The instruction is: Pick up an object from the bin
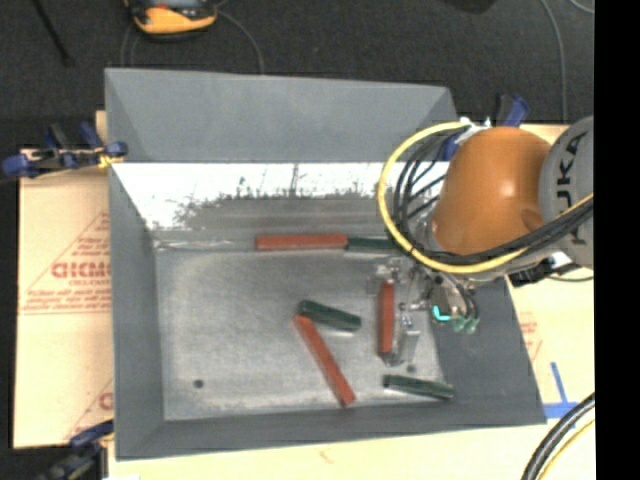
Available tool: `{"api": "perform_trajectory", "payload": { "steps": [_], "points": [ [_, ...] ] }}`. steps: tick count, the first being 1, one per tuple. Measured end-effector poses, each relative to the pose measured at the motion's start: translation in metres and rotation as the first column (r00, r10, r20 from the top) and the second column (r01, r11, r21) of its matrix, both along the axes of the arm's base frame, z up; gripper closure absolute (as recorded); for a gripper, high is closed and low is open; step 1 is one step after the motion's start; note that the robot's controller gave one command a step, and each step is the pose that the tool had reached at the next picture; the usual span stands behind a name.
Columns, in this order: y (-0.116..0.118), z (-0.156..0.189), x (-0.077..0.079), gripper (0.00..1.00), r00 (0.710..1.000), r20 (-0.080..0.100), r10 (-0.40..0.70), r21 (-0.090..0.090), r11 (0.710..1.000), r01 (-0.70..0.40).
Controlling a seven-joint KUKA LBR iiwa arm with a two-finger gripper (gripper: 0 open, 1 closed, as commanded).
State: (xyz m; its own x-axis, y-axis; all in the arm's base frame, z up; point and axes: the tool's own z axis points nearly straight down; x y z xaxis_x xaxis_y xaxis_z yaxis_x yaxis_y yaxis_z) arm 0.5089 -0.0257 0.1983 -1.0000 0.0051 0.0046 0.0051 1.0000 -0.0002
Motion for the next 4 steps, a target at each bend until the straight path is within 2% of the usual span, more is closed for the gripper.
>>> {"api": "perform_trajectory", "payload": {
  "steps": [1,2,3,4],
  "points": [
    [0.000,0.004,0.002,0.00,1.000,0.008,0.001,-0.001,1.000,-0.001],
    [0.009,-0.032,0.051,0.00,1.000,0.019,-0.012,0.000,1.000,0.012],
    [0.017,-0.088,0.047,0.00,0.993,0.015,-0.118,0.002,0.993,0.118],
    [0.014,-0.127,0.099,1.00,0.978,0.009,-0.208,0.001,0.978,0.208]
  ]
}}
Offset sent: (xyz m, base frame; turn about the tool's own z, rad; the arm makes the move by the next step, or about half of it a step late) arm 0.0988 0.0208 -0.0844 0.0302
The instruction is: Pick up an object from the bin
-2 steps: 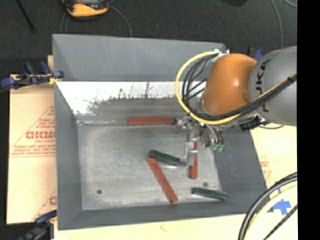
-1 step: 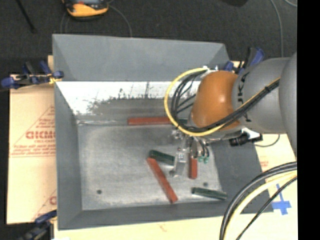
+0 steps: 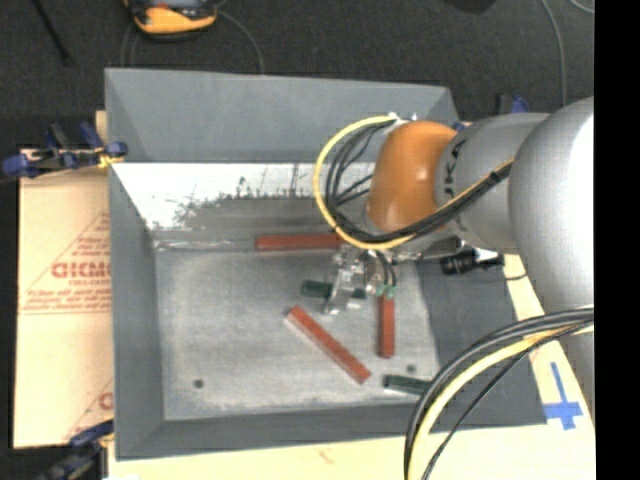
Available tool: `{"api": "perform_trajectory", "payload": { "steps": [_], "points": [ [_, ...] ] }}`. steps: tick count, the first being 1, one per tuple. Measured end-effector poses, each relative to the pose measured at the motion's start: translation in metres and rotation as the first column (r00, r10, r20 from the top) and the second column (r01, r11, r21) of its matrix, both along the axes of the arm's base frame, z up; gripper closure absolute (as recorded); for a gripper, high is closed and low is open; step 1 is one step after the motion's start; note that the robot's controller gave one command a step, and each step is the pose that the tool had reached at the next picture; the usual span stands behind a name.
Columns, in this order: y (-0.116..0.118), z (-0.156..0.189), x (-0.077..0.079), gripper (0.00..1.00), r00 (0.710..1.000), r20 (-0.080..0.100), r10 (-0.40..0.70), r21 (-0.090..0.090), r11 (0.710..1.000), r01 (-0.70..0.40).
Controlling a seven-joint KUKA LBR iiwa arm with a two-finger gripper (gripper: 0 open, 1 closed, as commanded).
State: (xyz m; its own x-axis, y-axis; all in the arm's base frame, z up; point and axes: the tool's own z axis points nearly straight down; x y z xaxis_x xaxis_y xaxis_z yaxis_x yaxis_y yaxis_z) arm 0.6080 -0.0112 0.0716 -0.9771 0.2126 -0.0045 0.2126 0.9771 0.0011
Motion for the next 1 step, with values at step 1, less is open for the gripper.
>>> {"api": "perform_trajectory", "payload": {
  "steps": [1],
  "points": [
    [0.0000,0.0000,0.0000,1.00,1.000,0.000,0.001,0.000,1.000,-0.001]
  ]
}}
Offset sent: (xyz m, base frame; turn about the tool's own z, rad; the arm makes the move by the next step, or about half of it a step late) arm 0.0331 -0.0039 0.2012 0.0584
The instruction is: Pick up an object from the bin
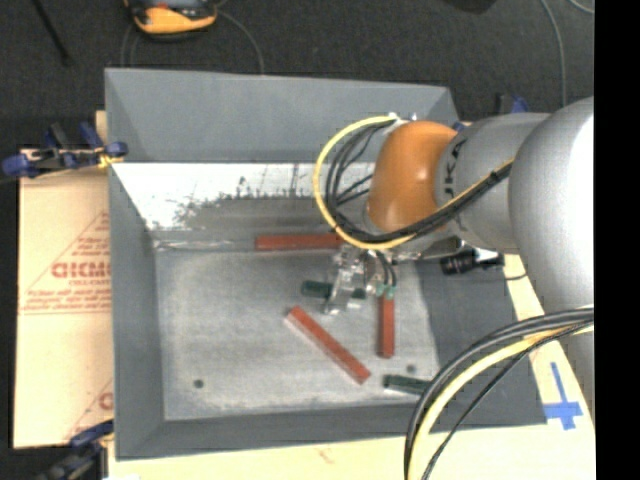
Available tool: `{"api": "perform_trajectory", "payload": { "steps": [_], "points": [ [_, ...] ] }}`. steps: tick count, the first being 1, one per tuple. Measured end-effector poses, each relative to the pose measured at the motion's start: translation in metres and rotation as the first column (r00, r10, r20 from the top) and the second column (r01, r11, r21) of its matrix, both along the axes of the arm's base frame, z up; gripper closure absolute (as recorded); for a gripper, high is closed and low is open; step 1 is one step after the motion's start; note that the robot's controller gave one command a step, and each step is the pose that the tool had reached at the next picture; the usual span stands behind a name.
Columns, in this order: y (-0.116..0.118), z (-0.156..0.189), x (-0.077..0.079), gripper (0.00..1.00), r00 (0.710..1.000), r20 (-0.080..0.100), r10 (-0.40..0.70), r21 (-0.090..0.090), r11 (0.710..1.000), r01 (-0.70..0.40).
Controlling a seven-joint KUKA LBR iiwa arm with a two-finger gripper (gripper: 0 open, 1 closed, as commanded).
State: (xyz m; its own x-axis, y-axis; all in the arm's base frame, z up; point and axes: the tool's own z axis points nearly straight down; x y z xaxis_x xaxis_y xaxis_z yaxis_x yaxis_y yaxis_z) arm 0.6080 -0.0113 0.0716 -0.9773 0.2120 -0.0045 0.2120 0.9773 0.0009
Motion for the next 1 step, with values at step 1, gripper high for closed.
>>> {"api": "perform_trajectory", "payload": {
  "steps": [1],
  "points": [
    [-0.0049,0.2037,0.0346,1.00,0.998,0.003,-0.055,0.001,0.998,0.055]
  ]
}}
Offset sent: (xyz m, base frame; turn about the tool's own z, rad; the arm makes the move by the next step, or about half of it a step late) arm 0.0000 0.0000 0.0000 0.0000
